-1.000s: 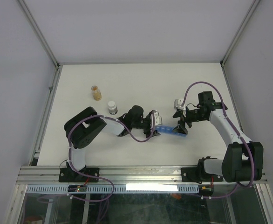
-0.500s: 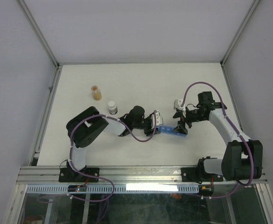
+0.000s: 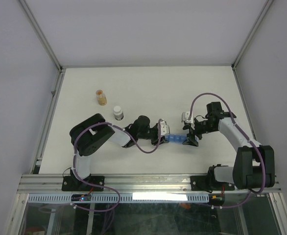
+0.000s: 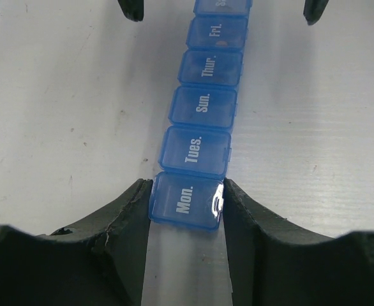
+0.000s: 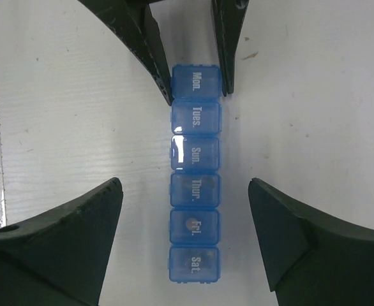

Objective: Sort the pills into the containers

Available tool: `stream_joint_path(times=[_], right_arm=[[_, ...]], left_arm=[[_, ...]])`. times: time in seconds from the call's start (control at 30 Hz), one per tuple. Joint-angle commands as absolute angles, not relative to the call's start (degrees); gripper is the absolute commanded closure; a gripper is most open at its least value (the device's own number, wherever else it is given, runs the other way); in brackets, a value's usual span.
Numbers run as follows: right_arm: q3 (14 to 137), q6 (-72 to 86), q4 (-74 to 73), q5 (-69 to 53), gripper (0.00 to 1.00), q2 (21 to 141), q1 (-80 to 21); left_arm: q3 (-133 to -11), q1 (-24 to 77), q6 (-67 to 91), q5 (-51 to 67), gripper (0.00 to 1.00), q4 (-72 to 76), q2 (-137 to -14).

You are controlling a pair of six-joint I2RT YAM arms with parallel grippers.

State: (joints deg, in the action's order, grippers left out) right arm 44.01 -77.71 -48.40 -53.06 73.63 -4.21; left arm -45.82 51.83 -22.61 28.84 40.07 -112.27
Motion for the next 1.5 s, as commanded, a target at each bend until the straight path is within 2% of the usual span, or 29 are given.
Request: stream_joint_path(times=[0.0, 0.27, 0.57, 0.93, 1.47], right_arm=[[41.9, -81.2, -44.4, -51.8, 0.16, 72.2, -4.0], [40.7, -82.4, -43.6, -53.1, 0.16, 72.1, -5.2], [41.2, -81.0, -43.2, -51.8, 0.18, 74.0, -8.0], [41.4, -77.6, -40.5, -50.2, 0.26, 75.0, -9.7], [41.2, -75.8, -38.7, -48.2, 0.34, 76.5, -11.5]], left_arm=[[-43.8, 53.3, -20.3, 28.9, 0.89, 42.9, -109.7], [-43.7, 55.1, -17.6, 25.3, 1.0, 43.5, -108.7], [-43.8, 56.0, -15.3, 21.4, 1.0, 43.9, -106.0], [-43.6, 56.5, -14.9, 20.8, 1.0, 43.9, -104.4], [-42.2, 56.6, -14.9, 21.6, 1.0, 45.8, -102.2]])
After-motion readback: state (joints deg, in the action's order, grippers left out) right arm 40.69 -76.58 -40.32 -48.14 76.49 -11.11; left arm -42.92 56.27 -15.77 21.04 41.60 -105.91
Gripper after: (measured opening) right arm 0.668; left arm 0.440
